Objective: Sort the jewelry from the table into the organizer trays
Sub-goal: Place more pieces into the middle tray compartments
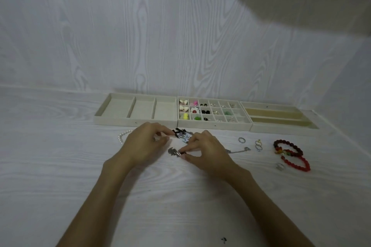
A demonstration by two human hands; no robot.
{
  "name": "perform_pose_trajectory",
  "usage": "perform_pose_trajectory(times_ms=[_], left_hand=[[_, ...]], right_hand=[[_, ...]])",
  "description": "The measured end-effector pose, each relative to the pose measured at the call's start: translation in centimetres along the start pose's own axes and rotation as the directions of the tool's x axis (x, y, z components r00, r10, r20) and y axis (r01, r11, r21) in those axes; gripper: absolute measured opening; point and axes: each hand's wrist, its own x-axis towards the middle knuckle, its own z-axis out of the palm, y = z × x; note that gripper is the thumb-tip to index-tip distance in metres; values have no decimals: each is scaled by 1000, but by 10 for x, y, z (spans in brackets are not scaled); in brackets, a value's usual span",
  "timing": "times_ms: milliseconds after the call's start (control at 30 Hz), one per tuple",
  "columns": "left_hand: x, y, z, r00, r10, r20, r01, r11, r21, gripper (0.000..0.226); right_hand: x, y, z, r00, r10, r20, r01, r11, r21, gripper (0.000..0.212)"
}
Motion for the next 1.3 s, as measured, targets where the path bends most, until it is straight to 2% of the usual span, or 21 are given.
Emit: perform_pose_trajectory(times_ms=[100,133,200,267,333,400,467,600,733,800,867,933,1000,1033,1167,1300], left_hand=[[1,2,3,998,64,11,-65,992,109,40],[0,4,5,997,65,41,-71,983,167,49],[1,7,11,993,63,99,-89,956,280,51],[2,6,17,993,67,100,-96,942,323,46],[2,5,17,996,69,62,-85,949,303,40],[2,7,15,997,77,30,-82,959,271,33],[2,9,14,996,91,-3,-87,966,244,28],[3,1,10,984,48,-174,-11,979,205,28],[3,-2,5,974,-4,-226,41,987,157,30],[3,-1,7,981,-4,-194,33,989,143,31],[6,-1,9,988,-9,-156,18,998,58,31],[9,4,7,994,-33,-107,15,985,-171,34],[13,13,0,998,-47,-52,21,910,-413,42],[15,16,-5,999,-38,-17,25,879,-477,46],[24,38,-23,977,94,191,-2,901,-434,67],[36,65,-29,932,164,323,-3,895,-445,62]], right_hand=[[-1,3,-20,981,-19,193,17,1000,11,21],[1,5,-27,977,-13,212,7,1000,27,20],[9,9,-35,990,33,136,-41,998,52,21],[22,14,-37,991,129,18,-130,991,34,26],[35,13,-33,980,199,-19,-199,980,-1,26],[44,6,-25,980,199,-9,-199,979,-35,25],[50,-2,-17,991,132,-9,-132,989,-67,24],[55,-10,-3,996,19,82,-2,979,-204,27],[52,-11,-1,1000,-17,-17,12,970,-242,20],[48,-13,-4,999,2,-45,-10,985,-172,14],[43,-14,-11,997,60,-51,-61,998,-26,9],[39,-14,-26,989,133,-70,-118,977,178,9],[35,-16,-46,977,201,-65,-164,915,368,13],[34,-17,-55,973,224,-61,-176,884,433,15],[29,-25,-88,973,225,-52,-161,822,547,17],[31,-28,-111,972,218,-93,-122,798,590,13]])
